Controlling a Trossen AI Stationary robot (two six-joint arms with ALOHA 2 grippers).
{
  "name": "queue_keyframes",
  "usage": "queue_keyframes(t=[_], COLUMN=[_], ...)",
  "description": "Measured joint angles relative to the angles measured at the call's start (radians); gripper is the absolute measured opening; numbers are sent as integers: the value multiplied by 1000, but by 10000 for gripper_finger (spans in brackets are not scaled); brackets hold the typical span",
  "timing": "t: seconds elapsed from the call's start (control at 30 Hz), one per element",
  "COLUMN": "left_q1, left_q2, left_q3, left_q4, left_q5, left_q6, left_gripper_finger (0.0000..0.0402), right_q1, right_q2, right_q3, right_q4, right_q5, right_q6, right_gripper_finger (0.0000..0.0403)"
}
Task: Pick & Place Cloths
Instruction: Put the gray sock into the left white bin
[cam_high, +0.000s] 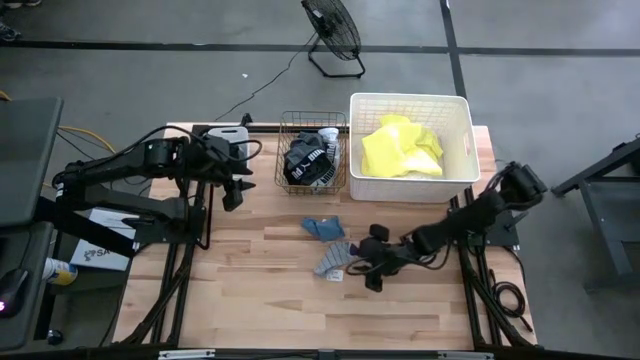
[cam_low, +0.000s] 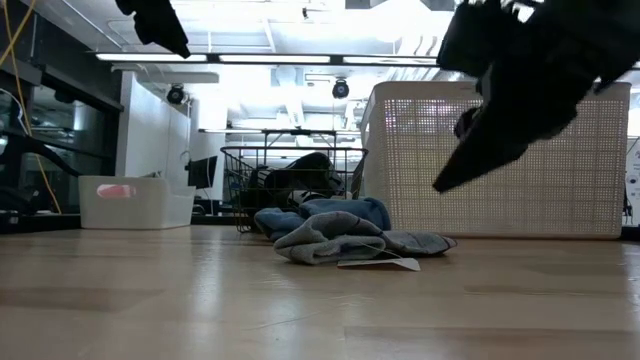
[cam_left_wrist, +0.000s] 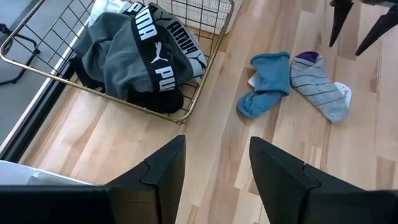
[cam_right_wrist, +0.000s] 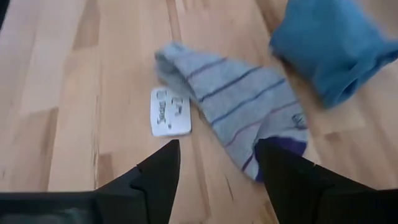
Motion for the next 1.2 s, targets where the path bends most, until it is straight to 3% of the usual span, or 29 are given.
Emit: queue_keyframes(t=[0.17, 0.33, 0.43, 0.57, 0.97, 1.2], left_q1=[0, 0, 0, 0, 0, 0], left_q2=[0, 0, 0, 1, 1, 1], left_q3=[0, 0, -1, -26, -94, -94], left_q4=[0, -1, -2, 4, 13, 70], left_q5=[0, 0, -1, -5, -6, -6], left_q6=[0, -9, -24, -35, -105, -105], left_gripper_finger=[174, 174, 174, 174, 174, 174], right_q1=[-22, -37, -42, -54, -110, -128], right_q2=[41, 51, 51, 51, 51, 114], right_q3=[0, 0, 0, 0, 0, 0], right_q4=[2, 5, 2, 0, 1, 37], right_q5=[-80, -60, 4, 12, -19, -117], right_q6=[-63, -161, -215, -263, -316, -338], right_gripper_finger=[236, 255, 255, 253, 252, 252])
